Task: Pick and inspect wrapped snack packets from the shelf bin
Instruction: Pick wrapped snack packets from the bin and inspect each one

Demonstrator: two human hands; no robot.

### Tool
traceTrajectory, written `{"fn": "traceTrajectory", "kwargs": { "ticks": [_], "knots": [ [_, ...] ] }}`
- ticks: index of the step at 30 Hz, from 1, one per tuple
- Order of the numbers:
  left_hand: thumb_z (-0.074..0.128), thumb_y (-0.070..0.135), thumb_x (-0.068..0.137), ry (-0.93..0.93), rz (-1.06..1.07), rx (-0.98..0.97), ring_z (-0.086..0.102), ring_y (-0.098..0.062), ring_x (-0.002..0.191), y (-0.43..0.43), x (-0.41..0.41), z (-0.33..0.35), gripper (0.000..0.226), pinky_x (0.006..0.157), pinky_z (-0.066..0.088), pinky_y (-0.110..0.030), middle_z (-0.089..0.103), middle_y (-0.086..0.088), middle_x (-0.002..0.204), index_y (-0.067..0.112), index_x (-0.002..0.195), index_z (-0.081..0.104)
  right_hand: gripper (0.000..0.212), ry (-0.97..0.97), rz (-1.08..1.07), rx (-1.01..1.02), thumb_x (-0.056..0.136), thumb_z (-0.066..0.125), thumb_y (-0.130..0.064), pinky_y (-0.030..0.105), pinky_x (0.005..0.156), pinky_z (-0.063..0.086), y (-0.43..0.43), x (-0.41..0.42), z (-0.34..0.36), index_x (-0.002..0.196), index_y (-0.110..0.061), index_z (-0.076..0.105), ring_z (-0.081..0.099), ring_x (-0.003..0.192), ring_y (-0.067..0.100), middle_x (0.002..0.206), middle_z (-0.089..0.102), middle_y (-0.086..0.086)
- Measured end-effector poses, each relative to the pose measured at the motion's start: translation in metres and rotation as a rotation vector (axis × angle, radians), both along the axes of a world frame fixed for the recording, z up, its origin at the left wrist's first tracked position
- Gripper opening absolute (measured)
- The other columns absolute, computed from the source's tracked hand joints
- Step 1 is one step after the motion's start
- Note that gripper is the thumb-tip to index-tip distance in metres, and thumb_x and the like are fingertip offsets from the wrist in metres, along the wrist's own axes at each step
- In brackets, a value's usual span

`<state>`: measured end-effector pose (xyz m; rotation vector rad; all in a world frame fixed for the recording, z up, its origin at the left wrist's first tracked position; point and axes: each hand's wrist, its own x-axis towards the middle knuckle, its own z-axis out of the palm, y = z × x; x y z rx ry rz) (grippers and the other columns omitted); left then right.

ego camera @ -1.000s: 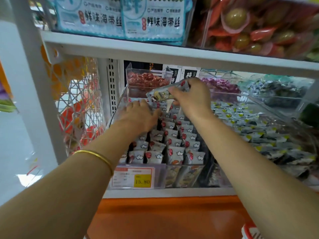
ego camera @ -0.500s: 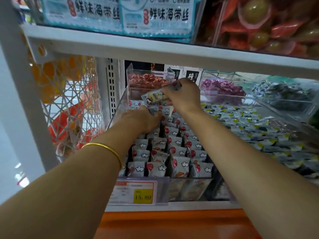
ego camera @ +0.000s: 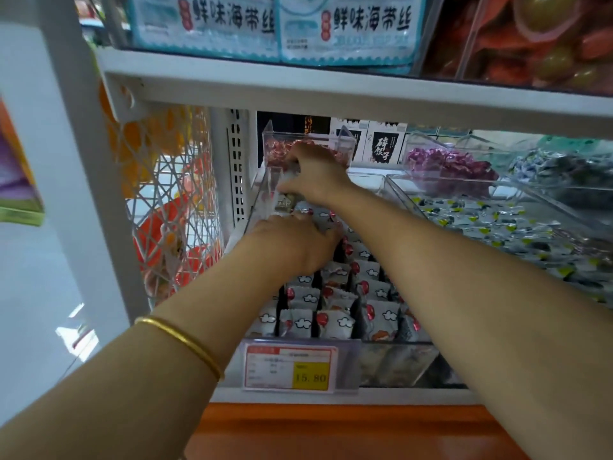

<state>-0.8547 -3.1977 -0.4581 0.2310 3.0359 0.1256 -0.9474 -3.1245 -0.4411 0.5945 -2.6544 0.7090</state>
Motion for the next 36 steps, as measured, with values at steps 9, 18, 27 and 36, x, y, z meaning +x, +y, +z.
{"fn": "traceTrajectory", "kwargs": {
  "ticks": [9, 18, 27, 36],
  "knots": [
    [0.015, 0.049, 0.098, 0.194, 0.038, -0.309, -0.009, -0.025, 0.145, -0.043, 0.038, 0.011, 0.067, 0.117, -0.002, -0.045, -0.008, -0.011, 0.158, 0.009, 0.149, -0.005, 0.024, -0.139, 0.036, 0.308, 0.095, 0.047, -0.025, 0.051, 0.102, 0.035, -0.007, 0.0, -0.017, 0.084, -0.02, 0.069, 0.054, 0.102, 0.022, 0.094, 0.065, -0.001],
    [0.023, 0.049, 0.097, 0.281, 0.001, -0.037, -0.005, -0.021, 0.145, -0.053, 0.039, -0.004, 0.069, 0.116, -0.003, -0.041, 0.0, -0.008, 0.159, 0.011, 0.149, 0.002, 0.018, 0.025, -0.107, 0.169, 0.092, 0.051, -0.008, 0.036, 0.09, 0.048, -0.017, -0.024, -0.015, 0.1, -0.01, 0.067, 0.056, 0.104, 0.018, 0.109, 0.064, 0.005],
    [0.027, 0.048, 0.096, 0.318, -0.014, 0.048, -0.003, -0.023, 0.145, -0.054, 0.037, -0.008, 0.068, 0.116, 0.0, -0.039, 0.002, -0.009, 0.158, 0.01, 0.149, 0.007, 0.013, 0.107, -0.234, 0.356, 0.089, 0.059, -0.018, 0.038, 0.092, 0.046, -0.026, -0.031, -0.019, 0.096, -0.01, 0.065, 0.05, 0.105, 0.022, 0.104, 0.061, 0.005],
    [0.041, 0.038, 0.096, 0.578, -0.047, 0.377, 0.017, -0.022, 0.139, -0.059, 0.056, -0.009, 0.057, 0.111, 0.014, -0.028, 0.025, -0.007, 0.152, 0.01, 0.144, 0.028, 0.009, 0.23, -0.195, -0.5, 0.094, 0.052, -0.013, 0.031, 0.076, 0.053, 0.003, 0.049, 0.009, 0.093, -0.005, 0.057, 0.062, 0.091, 0.024, 0.1, 0.062, 0.009]
  ]
}}
